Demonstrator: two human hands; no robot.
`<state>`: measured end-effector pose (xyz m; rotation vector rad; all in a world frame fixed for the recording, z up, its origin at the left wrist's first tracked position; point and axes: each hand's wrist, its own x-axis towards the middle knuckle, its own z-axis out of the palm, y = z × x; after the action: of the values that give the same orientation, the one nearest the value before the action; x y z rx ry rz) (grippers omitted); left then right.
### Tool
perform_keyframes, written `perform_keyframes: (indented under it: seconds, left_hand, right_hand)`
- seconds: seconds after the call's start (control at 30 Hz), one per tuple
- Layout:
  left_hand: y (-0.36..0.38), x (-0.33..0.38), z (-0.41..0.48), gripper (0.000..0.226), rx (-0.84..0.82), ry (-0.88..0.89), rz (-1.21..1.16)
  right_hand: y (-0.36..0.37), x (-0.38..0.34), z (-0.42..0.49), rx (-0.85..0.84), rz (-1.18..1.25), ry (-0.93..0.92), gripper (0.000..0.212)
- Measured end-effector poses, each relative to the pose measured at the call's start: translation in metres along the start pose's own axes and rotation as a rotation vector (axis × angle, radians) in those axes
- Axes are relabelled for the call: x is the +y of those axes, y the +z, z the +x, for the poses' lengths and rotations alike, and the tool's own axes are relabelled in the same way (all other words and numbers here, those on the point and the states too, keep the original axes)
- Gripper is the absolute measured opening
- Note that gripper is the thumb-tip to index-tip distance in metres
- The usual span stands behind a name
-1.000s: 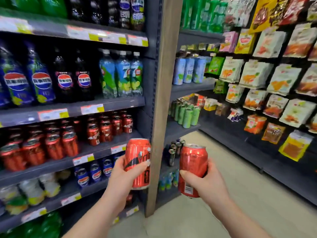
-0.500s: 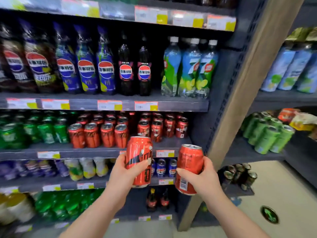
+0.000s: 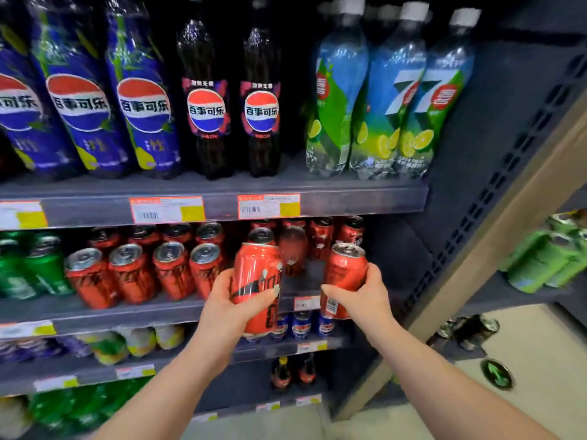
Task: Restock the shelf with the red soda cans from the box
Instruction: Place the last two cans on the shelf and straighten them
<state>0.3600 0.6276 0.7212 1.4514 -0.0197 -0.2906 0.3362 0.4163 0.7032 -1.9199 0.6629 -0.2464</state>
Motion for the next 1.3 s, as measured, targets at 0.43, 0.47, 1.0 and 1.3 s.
perform_keyframes:
  seconds: [0.43, 0.47, 1.0, 1.3]
  left_hand:
    - [-0.009, -0.012, 0.052, 0.069, 0.113, 0.005, 0.041]
    - [-0.008, -0.014, 0.054, 0.07, 0.116, 0.003, 0.04]
    - [0.004, -0.001, 0.062, 0.074, 0.083, 0.001, 0.125]
    - [0.003, 0.0, 0.062, 0.072, 0.077, -0.001, 0.144]
  right_hand:
    - [0.053, 0.03, 0.108, -0.026, -0.012, -0.024, 0.079]
    - [0.056, 0.034, 0.11, -0.033, -0.003, -0.05, 0.079]
    - [0.062, 0.054, 0.13, -0.056, -0.169, 0.031, 0.077]
    - [0.064, 0.054, 0.125, -0.033, -0.049, -0.071, 0.07]
